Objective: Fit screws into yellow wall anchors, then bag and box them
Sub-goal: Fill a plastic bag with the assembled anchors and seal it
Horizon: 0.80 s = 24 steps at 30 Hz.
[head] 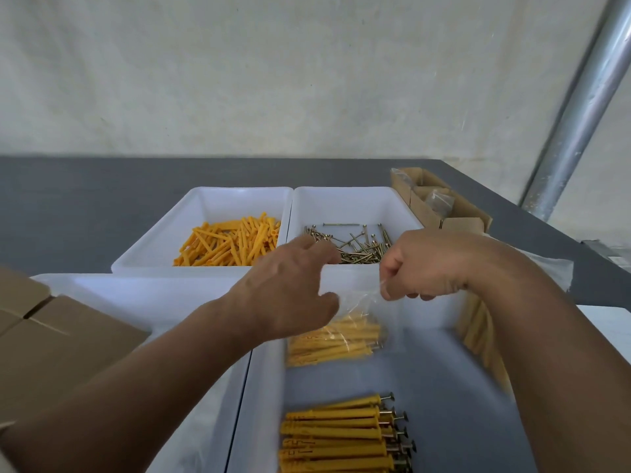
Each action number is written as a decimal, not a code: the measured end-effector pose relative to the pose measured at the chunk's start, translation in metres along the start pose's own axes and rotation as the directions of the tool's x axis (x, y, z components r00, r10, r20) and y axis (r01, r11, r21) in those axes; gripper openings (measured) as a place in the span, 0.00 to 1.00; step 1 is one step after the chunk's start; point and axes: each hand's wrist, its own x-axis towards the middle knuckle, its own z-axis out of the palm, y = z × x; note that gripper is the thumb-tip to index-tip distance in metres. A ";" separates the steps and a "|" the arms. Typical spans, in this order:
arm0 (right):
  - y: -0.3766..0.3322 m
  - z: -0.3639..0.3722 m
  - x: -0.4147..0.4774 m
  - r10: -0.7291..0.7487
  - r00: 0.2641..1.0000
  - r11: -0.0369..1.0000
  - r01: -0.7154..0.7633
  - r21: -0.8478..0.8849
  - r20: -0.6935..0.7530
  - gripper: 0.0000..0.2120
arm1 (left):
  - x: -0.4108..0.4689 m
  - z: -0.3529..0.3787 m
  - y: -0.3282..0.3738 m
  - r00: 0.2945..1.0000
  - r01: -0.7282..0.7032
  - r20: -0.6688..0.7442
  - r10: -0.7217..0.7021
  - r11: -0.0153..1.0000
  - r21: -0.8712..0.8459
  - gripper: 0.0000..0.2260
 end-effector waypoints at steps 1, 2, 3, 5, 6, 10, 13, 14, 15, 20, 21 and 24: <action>-0.002 0.000 -0.002 -0.021 1.000 0.999 0.021 -0.025 -0.007 0.09 | 0.000 0.005 0.003 0.999 -0.030 0.013 0.030 0.999 0.011 0.24; -0.003 0.000 -0.003 -0.039 0.999 0.999 0.038 -0.036 -0.017 0.09 | 0.001 0.009 0.006 0.998 -0.052 0.026 0.051 0.998 0.026 0.25; -0.004 0.000 -0.005 -0.056 0.998 0.998 0.055 -0.028 -0.029 0.09 | 0.002 0.011 0.008 0.997 -0.064 0.038 0.062 0.997 0.046 0.26; -0.006 -0.001 -0.007 -0.093 0.992 0.995 0.095 0.031 -0.082 0.07 | 0.004 0.012 0.008 0.997 -0.067 0.043 0.064 0.996 0.066 0.25; -0.007 -0.001 -0.008 -0.112 0.986 0.990 0.122 0.071 -0.121 0.06 | 0.005 0.011 0.008 0.998 -0.060 0.040 0.058 0.997 0.056 0.23; -0.015 -0.003 -0.010 -0.202 0.938 0.951 0.257 0.174 -0.282 0.07 | 0.006 0.007 0.007 1.000 0.007 0.010 -0.007 0.995 -0.096 0.09; -0.014 -0.003 -0.007 -0.214 0.892 0.913 0.328 0.242 -0.399 0.07 | 0.008 0.004 0.003 0.991 0.129 0.029 -0.128 0.914 -0.385 0.09; -0.012 -0.004 -0.006 -0.202 0.881 0.894 0.344 0.285 -0.429 0.07 | 0.008 0.002 0.003 0.985 0.168 0.054 -0.163 0.851 -0.497 0.09; -0.010 -0.005 -0.006 -0.187 0.878 0.877 0.351 0.328 -0.442 0.09 | 0.008 0.001 0.002 0.979 0.198 0.076 -0.191 0.782 -0.591 0.09; -0.003 -0.005 -0.008 -0.149 0.964 0.931 0.212 0.297 -0.220 0.29 | 0.008 0.001 0.000 0.956 0.257 0.134 -0.261 0.525 -0.811 0.05; -0.004 -0.004 -0.007 -0.155 0.968 0.942 0.205 0.267 -0.196 0.25 | 0.009 0.001 0.000 0.954 0.257 0.144 -0.263 0.470 -0.844 0.07; -0.005 -0.003 -0.005 -0.212 0.933 0.922 0.290 0.257 -0.291 0.11 | 0.010 0.000 -0.003 0.952 0.270 0.189 -0.242 0.369 -0.889 0.13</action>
